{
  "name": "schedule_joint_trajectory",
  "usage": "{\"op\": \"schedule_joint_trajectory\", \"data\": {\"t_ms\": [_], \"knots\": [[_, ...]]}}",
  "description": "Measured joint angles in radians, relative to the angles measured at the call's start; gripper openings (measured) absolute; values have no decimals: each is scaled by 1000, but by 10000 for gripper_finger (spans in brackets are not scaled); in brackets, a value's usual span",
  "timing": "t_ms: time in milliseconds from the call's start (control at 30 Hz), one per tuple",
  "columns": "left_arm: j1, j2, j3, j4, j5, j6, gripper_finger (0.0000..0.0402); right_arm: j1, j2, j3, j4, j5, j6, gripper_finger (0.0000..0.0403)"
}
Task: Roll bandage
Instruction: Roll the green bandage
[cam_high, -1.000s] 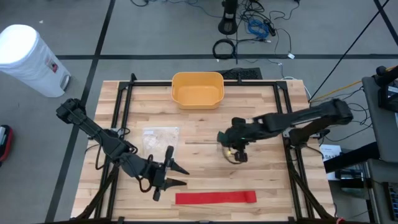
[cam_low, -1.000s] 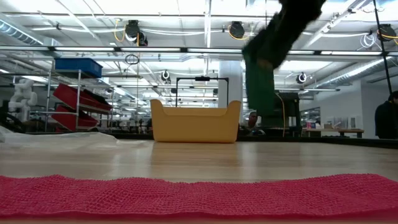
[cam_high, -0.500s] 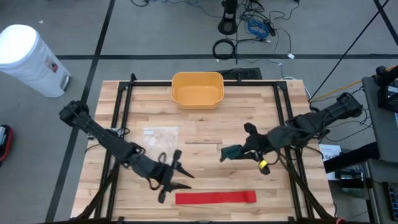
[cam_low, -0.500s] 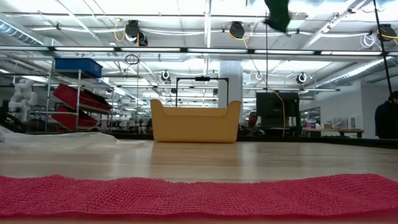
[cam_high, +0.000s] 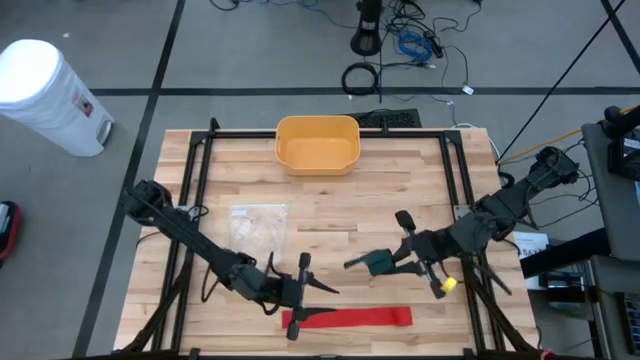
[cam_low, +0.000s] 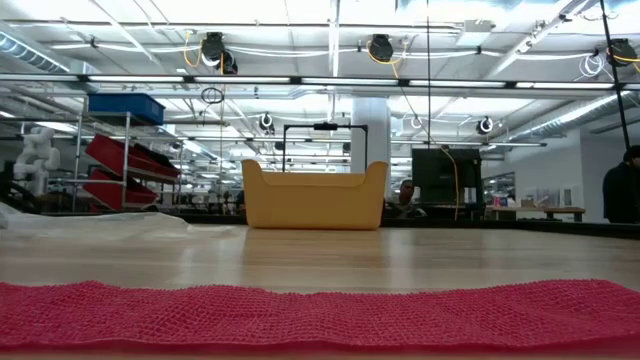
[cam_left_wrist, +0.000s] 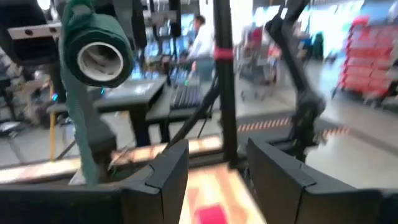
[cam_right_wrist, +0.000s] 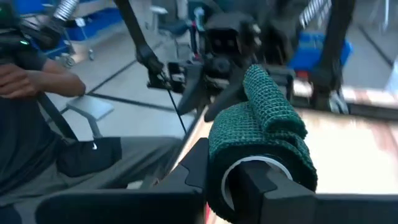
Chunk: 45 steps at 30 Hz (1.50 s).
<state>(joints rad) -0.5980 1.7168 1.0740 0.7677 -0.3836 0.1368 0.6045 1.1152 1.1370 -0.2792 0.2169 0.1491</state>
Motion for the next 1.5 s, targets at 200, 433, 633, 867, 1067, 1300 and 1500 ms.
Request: {"op": "schedule_joint_trajectory", "data": {"t_ms": [200, 433, 633, 867, 1067, 1300, 1500], "knots": [[1, -2, 0, 94, 84, -4, 171, 69, 17, 0, 43, 77, -78, 34], [0, -2, 0, 96, 225, -154, 171, 168, 80, -1, 44, 238, -70, 34], [-9, -2, 0, 0, 53, -137, 171, 202, 83, -2, 46, 292, -40, 34], [-10, 62, 0, -23, -40, -94, 192, 209, 84, -2, 84, 303, -66, 34], [-3, 138, 0, 70, -158, -91, 267, 209, 88, -2, 83, 339, -65, 34], [2, 161, 0, 170, -216, -44, 314, 207, 100, -2, 83, 342, -65, 34], [18, 162, 13, 165, -212, -42, 315, 207, 110, -2, 93, 394, -67, 34]]}}
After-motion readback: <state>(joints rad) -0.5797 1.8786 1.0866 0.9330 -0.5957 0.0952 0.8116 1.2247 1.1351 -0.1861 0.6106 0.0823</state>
